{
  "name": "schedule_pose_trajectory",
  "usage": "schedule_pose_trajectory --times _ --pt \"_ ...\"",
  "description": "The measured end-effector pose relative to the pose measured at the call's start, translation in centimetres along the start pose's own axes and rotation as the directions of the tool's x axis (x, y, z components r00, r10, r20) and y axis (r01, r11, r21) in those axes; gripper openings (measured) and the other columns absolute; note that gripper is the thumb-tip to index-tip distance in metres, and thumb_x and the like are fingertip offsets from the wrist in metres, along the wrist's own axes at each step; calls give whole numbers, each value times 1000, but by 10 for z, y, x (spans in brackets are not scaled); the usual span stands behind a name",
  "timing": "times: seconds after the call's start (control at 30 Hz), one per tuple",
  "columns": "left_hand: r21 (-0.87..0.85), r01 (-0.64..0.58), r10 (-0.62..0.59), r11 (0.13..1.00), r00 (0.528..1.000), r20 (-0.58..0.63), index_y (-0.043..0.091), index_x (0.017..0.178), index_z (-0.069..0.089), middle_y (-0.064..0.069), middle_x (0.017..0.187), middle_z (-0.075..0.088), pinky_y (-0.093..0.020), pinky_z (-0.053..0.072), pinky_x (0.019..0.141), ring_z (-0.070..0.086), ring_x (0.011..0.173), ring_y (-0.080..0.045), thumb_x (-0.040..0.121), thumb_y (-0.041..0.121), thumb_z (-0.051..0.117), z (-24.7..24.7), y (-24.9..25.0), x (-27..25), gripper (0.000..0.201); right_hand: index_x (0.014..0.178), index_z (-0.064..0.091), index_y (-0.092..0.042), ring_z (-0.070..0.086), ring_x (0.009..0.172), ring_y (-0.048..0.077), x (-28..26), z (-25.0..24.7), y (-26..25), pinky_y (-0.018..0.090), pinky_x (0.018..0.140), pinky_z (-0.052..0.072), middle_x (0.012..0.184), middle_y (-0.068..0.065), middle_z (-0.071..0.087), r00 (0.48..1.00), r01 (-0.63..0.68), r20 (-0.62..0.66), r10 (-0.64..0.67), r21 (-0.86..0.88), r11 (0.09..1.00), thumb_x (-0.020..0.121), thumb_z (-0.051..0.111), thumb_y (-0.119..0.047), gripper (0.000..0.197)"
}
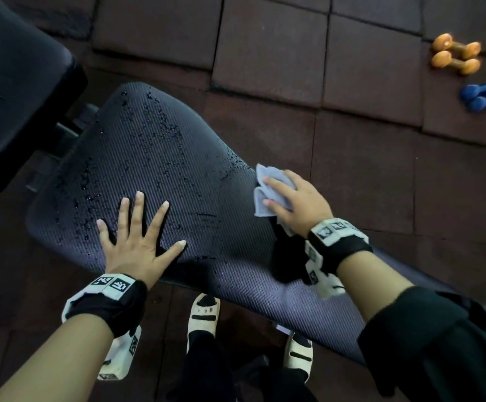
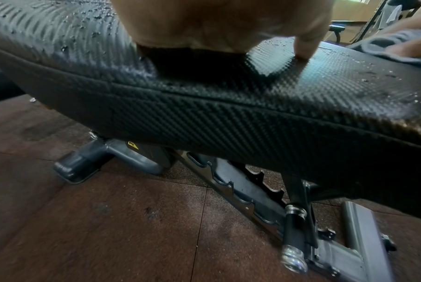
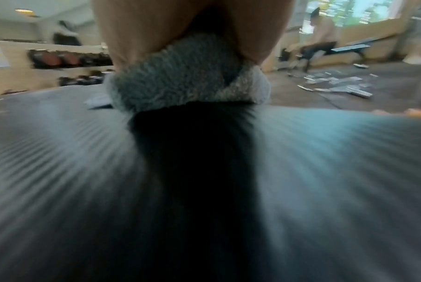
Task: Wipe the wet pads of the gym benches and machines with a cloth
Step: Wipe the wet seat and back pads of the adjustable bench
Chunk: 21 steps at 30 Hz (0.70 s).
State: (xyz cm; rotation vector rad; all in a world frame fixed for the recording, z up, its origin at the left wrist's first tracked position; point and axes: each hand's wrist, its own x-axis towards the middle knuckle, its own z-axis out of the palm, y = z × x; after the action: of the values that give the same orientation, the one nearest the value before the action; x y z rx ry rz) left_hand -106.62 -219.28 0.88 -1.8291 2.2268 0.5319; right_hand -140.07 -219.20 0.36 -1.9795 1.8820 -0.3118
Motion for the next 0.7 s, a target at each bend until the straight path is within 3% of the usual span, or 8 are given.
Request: schedule_pose_trajectory --times 0.1,0.2,0.33,0.43,0.5,0.6,0.7 --pt "-9 1 -1 1000 1000 -3 53 144 -11 13 155 -28 -43 -31 103 -28 141 -11 72 86 13 1 0 0 82 127 60 -23 52 117 32 -46 -9 25 42 98 45 132 18 52 997 -74 -28 74 -8 997 87 49 -51 50" --pt "-3 5 -5 1000 1000 -6 53 144 -10 12 156 -27 -44 -29 105 -27 142 -11 72 86 13 1 0 -1 82 127 58 -27 47 119 39 -100 -3 22 43 103 37 136 20 49 996 -7 -88 -4 -119 993 89 52 -45 42" --pt "-13 -1 1 1000 1000 -1 50 145 -8 12 156 -26 -43 -31 104 -27 142 -12 72 86 12 -1 1 -2 83 131 52 -35 41 127 43 -138 25 -30 55 103 35 145 11 42 988 153 -18 -156 -127 980 92 53 -45 40" --pt "-19 -1 1 1000 1000 -5 50 145 -6 12 156 -25 -43 -31 104 -26 143 -12 73 85 14 -1 0 -1 83 128 55 -36 42 128 41 -108 35 -71 55 107 32 147 8 41 974 226 10 -226 -124 966 92 51 -46 38" --pt "-25 -3 3 1000 1000 -4 52 145 -7 12 156 -25 -44 -30 105 -26 143 -11 73 85 15 0 -1 -1 82 125 59 -34 43 127 41 -70 35 -85 53 108 31 145 10 43 978 207 3 -208 -126 970 90 49 -45 38" --pt "-27 -9 9 1000 1000 -8 54 142 -12 13 155 -27 -44 -29 105 -26 142 -11 73 85 15 1 -1 0 80 122 62 -29 49 119 42 -9 28 -81 53 102 36 138 16 48 997 67 -36 -73 -140 988 88 46 -47 42" --pt "-35 -6 6 999 1000 -8 55 142 -12 13 156 -26 -43 -30 105 -25 143 -11 74 85 16 1 -1 -1 80 130 55 -27 53 110 37 26 13 -67 45 96 43 136 14 48 985 -172 -29 171 -71 983 90 47 -48 46"
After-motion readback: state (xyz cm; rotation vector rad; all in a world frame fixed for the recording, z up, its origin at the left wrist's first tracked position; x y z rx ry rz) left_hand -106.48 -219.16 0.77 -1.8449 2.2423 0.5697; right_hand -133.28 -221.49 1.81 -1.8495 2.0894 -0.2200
